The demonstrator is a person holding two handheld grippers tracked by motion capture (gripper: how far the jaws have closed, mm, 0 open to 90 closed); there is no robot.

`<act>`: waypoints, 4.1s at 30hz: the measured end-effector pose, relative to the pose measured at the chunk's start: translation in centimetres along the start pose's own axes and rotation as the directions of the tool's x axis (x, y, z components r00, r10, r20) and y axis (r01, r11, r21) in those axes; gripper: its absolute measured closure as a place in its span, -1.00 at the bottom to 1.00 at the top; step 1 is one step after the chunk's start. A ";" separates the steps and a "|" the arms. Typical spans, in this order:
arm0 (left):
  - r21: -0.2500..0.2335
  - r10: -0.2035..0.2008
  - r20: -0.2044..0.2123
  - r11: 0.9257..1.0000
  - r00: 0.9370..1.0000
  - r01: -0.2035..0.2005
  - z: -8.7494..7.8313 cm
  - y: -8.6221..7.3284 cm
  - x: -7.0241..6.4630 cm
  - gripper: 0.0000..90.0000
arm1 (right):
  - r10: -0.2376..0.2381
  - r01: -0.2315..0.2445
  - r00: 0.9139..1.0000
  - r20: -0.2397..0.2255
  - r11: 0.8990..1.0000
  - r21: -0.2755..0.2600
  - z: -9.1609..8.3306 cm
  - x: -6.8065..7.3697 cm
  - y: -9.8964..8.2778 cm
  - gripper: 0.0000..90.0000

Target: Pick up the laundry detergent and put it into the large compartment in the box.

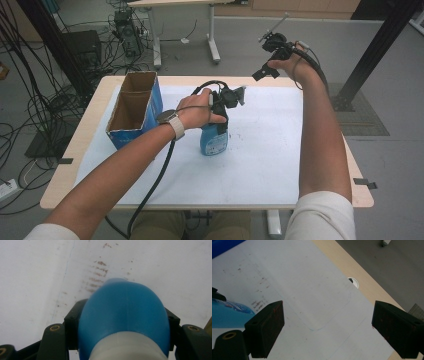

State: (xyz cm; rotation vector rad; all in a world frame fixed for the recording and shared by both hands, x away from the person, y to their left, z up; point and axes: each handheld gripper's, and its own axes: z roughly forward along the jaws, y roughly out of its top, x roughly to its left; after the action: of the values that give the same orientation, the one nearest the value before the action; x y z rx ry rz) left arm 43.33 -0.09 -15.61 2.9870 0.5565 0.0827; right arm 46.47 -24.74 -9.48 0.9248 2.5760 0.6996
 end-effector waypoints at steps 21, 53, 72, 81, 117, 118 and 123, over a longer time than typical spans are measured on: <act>-0.024 -0.150 0.009 0.988 0.989 0.151 -5.6 -2.9 -1.0 -0.14 | 0.007 -0.007 1.000 0.020 1.000 -0.011 -1.3 0.7 -0.6 -0.75; -0.013 -0.390 0.038 0.920 0.920 0.391 -15.2 -6.4 0.2 -0.15 | -0.021 0.021 1.000 0.021 0.999 -0.028 -2.2 2.2 -0.7 -0.75; -0.015 -0.520 -0.009 0.854 0.854 0.520 -19.7 -8.5 1.1 -0.15 | -0.030 0.030 0.999 0.011 0.999 -0.039 -2.2 2.0 -1.4 -0.74; -0.031 -0.557 -0.014 0.831 0.831 0.556 -21.6 -8.7 1.0 -0.15 | -0.038 0.039 0.999 0.008 0.998 -0.051 -2.5 1.7 -1.4 -0.74; -0.047 -0.782 -0.010 0.623 0.624 0.781 -25.3 -14.7 4.5 -0.15 | -0.067 0.067 0.998 0.001 0.996 -0.052 -1.9 1.5 -0.7 -0.74; -0.049 -0.787 -0.010 0.616 0.617 0.786 -25.3 -14.9 4.6 -0.15 | -0.067 0.067 0.998 0.000 0.996 -0.051 -1.9 1.4 -0.7 -0.74; -0.050 -0.806 -0.016 0.591 0.591 0.805 -25.5 -15.4 4.9 -0.15 | -0.070 0.070 0.998 0.000 0.996 -0.055 -1.9 1.4 -0.7 -0.74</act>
State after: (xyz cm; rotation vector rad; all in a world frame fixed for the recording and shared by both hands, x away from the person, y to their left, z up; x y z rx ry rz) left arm 40.57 18.31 8.19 2.3769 1.8226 0.0686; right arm 44.28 -24.95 -8.43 0.8137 2.5637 0.7477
